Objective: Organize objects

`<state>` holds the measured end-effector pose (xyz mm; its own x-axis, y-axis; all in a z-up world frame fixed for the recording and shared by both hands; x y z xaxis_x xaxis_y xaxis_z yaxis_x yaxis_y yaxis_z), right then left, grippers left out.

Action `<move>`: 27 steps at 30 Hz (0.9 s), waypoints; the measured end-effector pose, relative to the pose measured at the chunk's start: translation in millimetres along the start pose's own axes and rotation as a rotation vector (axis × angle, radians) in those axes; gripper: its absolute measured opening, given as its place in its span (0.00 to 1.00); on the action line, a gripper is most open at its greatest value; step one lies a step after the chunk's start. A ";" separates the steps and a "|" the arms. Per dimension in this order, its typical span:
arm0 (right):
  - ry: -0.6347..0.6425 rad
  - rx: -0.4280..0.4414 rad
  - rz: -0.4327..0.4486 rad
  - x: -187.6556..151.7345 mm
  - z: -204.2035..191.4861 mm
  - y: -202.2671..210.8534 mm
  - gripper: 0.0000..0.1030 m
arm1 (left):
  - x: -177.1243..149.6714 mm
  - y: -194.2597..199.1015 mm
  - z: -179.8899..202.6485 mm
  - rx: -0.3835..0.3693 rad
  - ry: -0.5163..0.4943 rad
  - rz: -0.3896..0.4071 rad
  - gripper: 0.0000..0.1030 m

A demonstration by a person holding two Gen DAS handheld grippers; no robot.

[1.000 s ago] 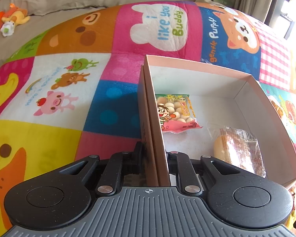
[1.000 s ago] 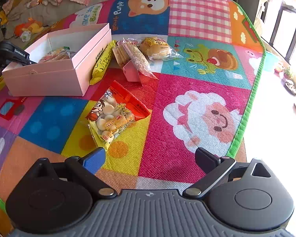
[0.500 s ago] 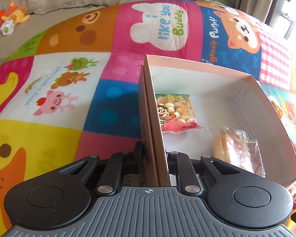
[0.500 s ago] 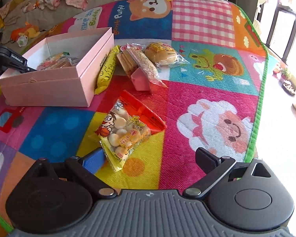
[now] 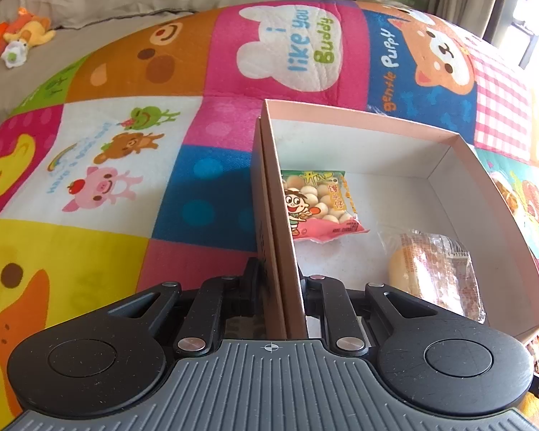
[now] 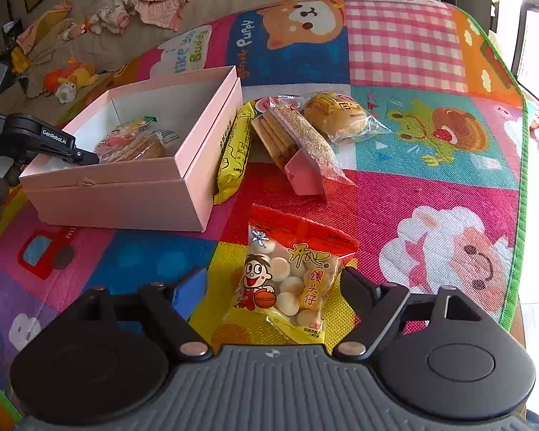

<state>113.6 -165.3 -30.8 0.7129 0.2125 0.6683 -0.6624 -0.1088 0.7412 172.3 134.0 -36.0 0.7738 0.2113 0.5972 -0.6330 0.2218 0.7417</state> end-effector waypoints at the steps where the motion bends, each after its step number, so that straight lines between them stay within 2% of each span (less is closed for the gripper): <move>1: 0.011 -0.013 0.002 0.9 -0.6 1.2 0.61 | 0.0 -0.1 -0.1 -0.001 0.001 0.001 0.17; 2: 0.036 -0.005 -0.006 0.7 -2.1 3.4 0.50 | -0.1 0.1 0.0 -0.002 0.002 0.002 0.17; 3: 0.047 0.016 -0.016 -0.5 -3.7 8.4 0.47 | -0.2 0.2 -0.1 -0.004 0.003 0.003 0.17; 5: 0.072 0.067 -0.038 -4.9 -7.7 20.7 0.45 | -0.7 0.6 -0.5 -0.009 0.005 0.006 0.17; 8: 0.136 0.072 -0.030 -8.6 -13.0 42.1 0.44 | -1.0 0.9 -1.0 -0.013 0.004 0.009 0.17; 12: 0.129 0.128 0.011 11.6 -18.7 72.4 0.44 | -1.2 0.9 -1.2 -0.013 0.003 0.008 0.17; 17: 0.101 0.205 0.124 73.6 -35.2 101.6 0.44 | -0.8 0.5 -1.4 -0.014 0.004 0.007 0.17; 22: 0.082 0.255 0.258 153.3 -67.9 106.9 0.45 | -0.8 0.6 -1.1 -0.019 0.007 0.005 0.17; 23: 0.071 0.262 0.284 169.8 -75.3 103.9 0.46 | -0.6 0.8 -1.3 -0.021 0.009 0.004 0.17; 26: 0.050 0.238 0.328 205.5 -94.0 85.8 0.64 | -0.8 0.8 -1.5 -0.024 0.007 0.005 0.18; 27: 0.048 0.232 0.323 210.4 -97.7 79.3 0.64 | -0.9 0.7 -1.6 -0.025 0.006 0.005 0.18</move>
<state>188.6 -34.3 162.5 0.4609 0.1757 0.8699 -0.7774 -0.3927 0.4913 171.2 135.5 -36.5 0.7707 0.2182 0.5987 -0.6371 0.2441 0.7311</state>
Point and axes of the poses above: each gripper's, at about its wrist camera, not at the fingertips, and y roughly against the way its jaws point, z to its right, x to its top, the point moved 8 cm from there along -y, roughly the way its jaws point, and after that the axes turned 11 degrees about -x, right-handed, at the moved point
